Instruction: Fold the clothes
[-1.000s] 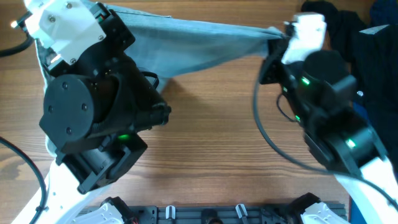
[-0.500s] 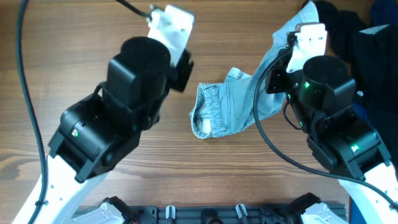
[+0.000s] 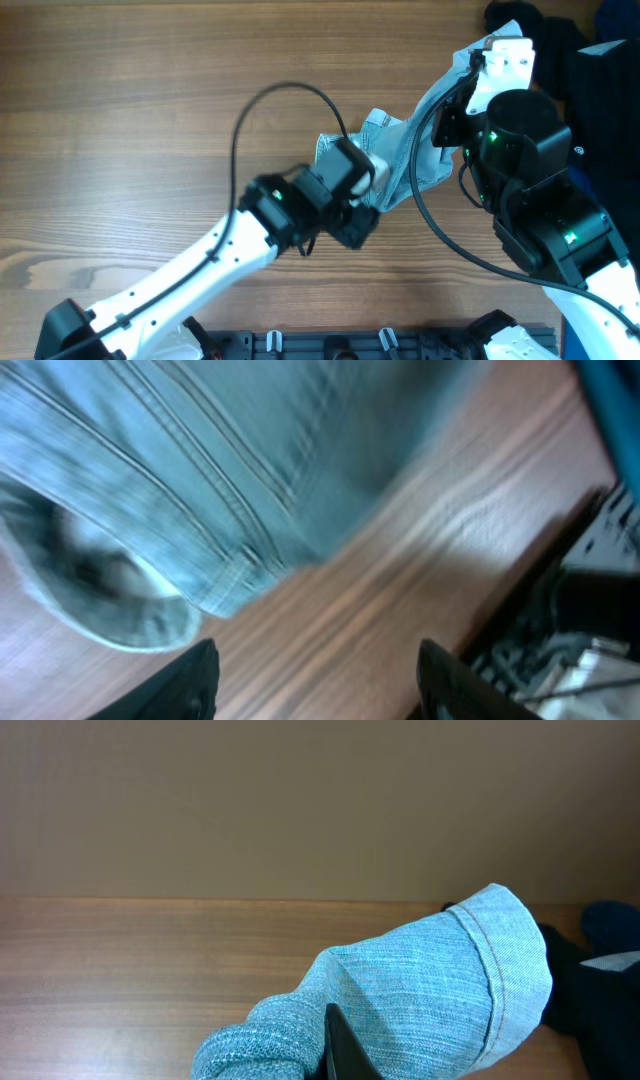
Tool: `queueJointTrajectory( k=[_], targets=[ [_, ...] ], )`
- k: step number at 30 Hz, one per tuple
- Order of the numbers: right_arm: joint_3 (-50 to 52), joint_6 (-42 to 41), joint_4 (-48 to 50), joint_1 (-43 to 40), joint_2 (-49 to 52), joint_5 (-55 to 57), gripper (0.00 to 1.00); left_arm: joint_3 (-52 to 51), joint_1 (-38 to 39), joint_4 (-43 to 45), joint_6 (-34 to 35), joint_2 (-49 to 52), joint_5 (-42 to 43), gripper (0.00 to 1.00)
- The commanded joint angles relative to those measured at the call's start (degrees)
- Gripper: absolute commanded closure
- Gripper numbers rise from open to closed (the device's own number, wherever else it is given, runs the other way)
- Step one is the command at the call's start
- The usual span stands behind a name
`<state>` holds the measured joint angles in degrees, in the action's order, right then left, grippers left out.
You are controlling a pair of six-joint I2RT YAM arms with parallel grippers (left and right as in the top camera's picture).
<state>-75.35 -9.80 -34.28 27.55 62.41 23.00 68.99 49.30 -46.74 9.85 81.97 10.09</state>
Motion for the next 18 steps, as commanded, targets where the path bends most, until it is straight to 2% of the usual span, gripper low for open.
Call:
queueJointTrajectory(
  k=[1,4,5,6,10,11,14,18],
  targets=[
    [-0.28,-1.05,0.76,-0.15,0.11,1.40,0.96,-10.71,4.96,12.41,5.49,-0.61,-10.69,0.43],
    [-0.28,-1.07,0.83,-0.15,0.11,1.42,0.96,-14.88,5.62,21.79,3.85,0.57,-11.10,0.38],
    [-0.28,-1.05,0.83,-0.15,0.11,1.40,0.96,-15.21,5.55,23.87,3.85,2.36,-11.82,0.38],
    [-0.28,-1.07,0.81,-0.15,0.11,1.40,0.96,-15.21,5.55,25.64,3.89,4.44,-13.27,0.43],
    [-0.28,-0.70,0.79,-0.15,0.04,1.40,0.96,-15.21,5.55,30.73,3.93,9.35,-16.96,0.79],
    [-0.28,-0.68,0.79,-0.15,0.04,1.40,0.96,-15.21,5.55,30.73,4.39,9.35,-20.22,0.96],
    [-0.33,-0.68,0.33,-0.15,0.02,1.42,0.96,-13.35,5.55,24.26,9.33,4.17,-29.90,0.96],
    [-0.44,-1.14,-3.17,-0.15,-0.04,5.20,0.96,-4.44,1.51,10.62,6.95,-14.58,-31.80,0.96]
  ],
)
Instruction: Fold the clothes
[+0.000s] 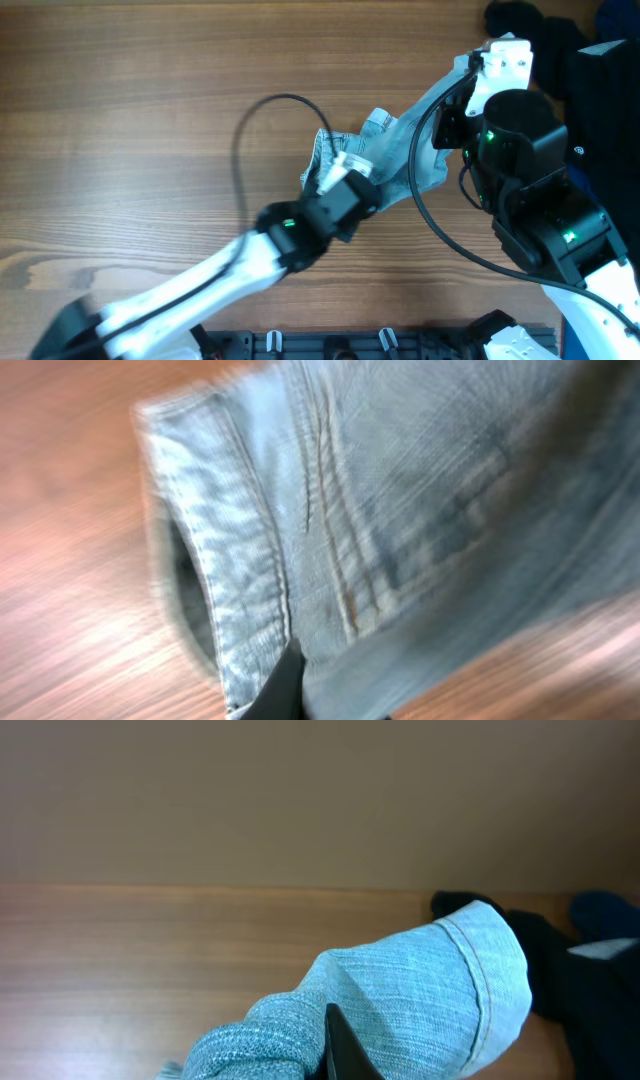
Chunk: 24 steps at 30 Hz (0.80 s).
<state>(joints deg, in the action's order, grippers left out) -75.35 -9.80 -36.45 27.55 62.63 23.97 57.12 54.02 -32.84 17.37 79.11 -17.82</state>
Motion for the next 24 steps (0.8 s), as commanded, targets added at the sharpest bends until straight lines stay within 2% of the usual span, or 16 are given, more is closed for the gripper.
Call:
queueJointTrajectory(
  k=[1,2,5,9,11,15,20,22,24],
  targets=[
    [-0.44,-1.16,-2.21,-0.17,-0.26,5.88,0.96,11.61,-6.16,-7.08,-2.34,-16.72,-3.87,0.96],
    [-0.55,-1.14,-4.04,-0.15,-0.37,6.73,0.96,18.18,-10.60,-12.22,-5.42,-21.09,-3.85,0.96],
    [-0.70,-4.07,-7.21,-0.15,-0.52,6.45,0.96,36.50,-16.87,-24.11,-11.63,-21.99,-2.54,0.96],
    [-2.91,-4.87,-9.44,-0.15,-4.20,3.91,0.96,53.20,-16.92,-31.87,-12.72,-18.80,-2.34,0.96],
    [-3.98,0.52,-9.60,-0.15,-6.40,0.74,0.96,55.34,-16.85,-32.46,-13.42,-18.34,-1.01,0.96],
    [-6.62,1.05,-13.11,-0.15,-11.69,-0.15,0.96,57.53,-16.74,-32.59,-13.75,-18.34,4.07,0.96],
    [-18.88,2.14,-22.73,-0.15,-12.72,-3.39,0.96,68.74,-16.76,-33.90,-14.01,-18.36,4.79,0.96],
    [-22.18,2.16,-22.97,-0.15,-12.72,-4.92,0.96,71.21,-16.76,-34.01,-14.40,-18.34,2.67,0.96],
    [-22.80,2.14,-23.23,-0.15,-12.24,-9.40,0.96,71.14,-16.76,-36.06,-13.92,-16.65,-4.96,0.96]
  ],
)
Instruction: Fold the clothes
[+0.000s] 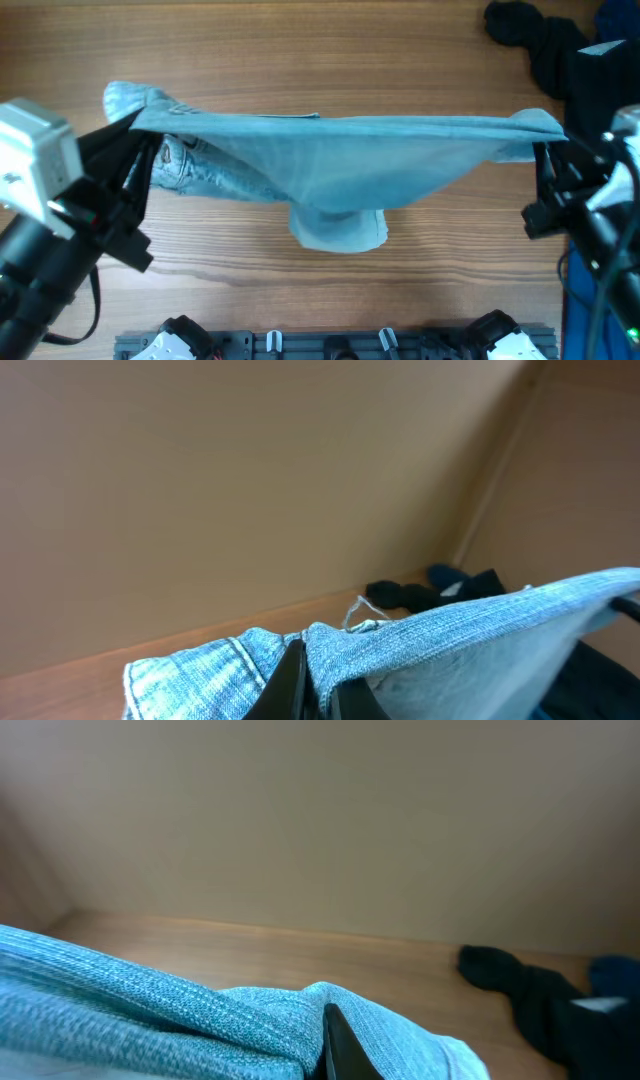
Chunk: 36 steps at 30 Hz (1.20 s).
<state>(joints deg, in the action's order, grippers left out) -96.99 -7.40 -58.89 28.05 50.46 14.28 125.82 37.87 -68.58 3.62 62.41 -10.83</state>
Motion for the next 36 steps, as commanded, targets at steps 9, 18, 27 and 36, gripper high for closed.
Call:
queueJointTrajectory(
  k=[9,18,27,36],
  targets=[
    [-1.14,2.93,5.20,-0.66,31.12,0.20,0.96,2.43,-12.09,-4.35,1.33,29.42,-22.64,0.96],
    [-1.70,5.49,14.32,-10.71,52.02,-2.95,0.12,2.45,-35.17,-3.65,7.93,52.89,-12.83,0.00],
    [0.20,0.17,5.88,-12.81,52.98,-16.50,0.22,1.57,-48.46,-15.30,3.98,50.84,13.64,0.02],
    [0.35,-12.24,15.06,-12.83,74.88,-23.34,0.96,-12.04,-46.60,-11.34,-3.23,50.84,23.47,0.75]
  ],
)
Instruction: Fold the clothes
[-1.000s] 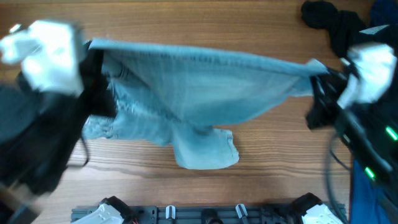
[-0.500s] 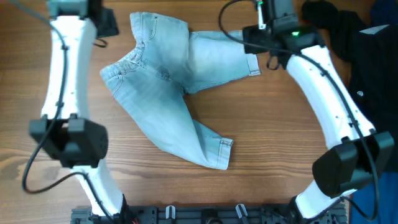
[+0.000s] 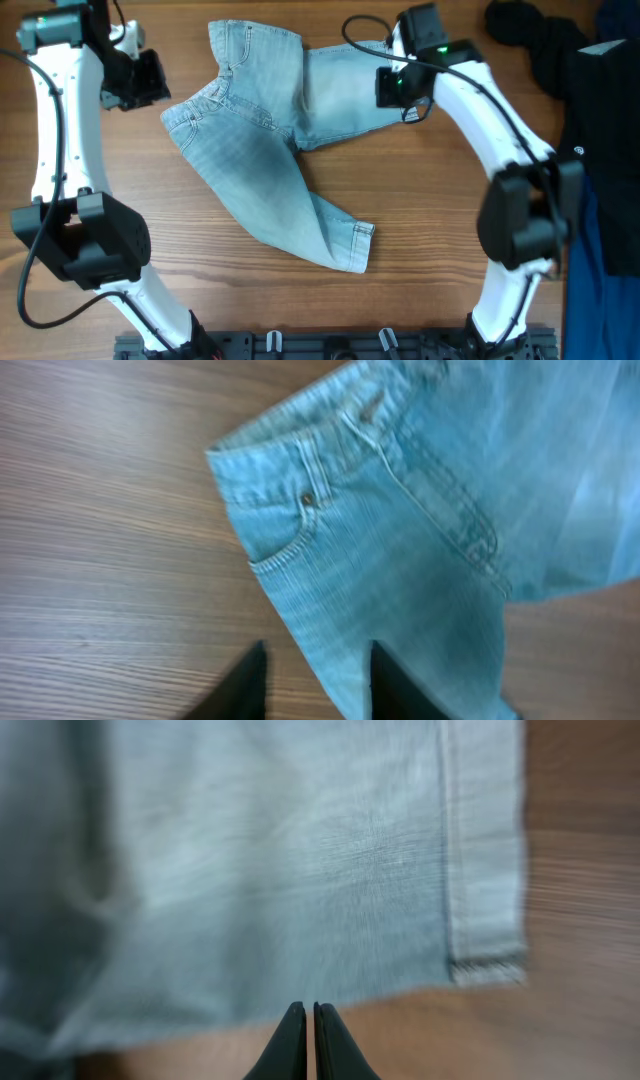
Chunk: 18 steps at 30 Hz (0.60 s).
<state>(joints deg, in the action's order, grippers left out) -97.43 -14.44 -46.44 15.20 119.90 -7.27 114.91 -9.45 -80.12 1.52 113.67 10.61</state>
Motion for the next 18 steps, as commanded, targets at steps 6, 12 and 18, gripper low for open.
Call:
queueJointTrajectory(
  k=[6,12,18],
  targets=[
    [0.81,-6.95,4.79,-3.76,15.50,5.51,0.96,-1.14,1.46,0.13,-1.14,-0.42,2.03,0.74],
    [0.79,-9.55,-9.14,-14.88,16.06,5.51,0.96,-1.20,1.66,1.68,-1.36,-0.42,3.93,0.46],
    [0.79,1.42,-7.78,-15.13,3.63,-8.90,0.86,-6.10,2.97,4.02,-2.93,-0.42,2.86,0.36]
  ],
)
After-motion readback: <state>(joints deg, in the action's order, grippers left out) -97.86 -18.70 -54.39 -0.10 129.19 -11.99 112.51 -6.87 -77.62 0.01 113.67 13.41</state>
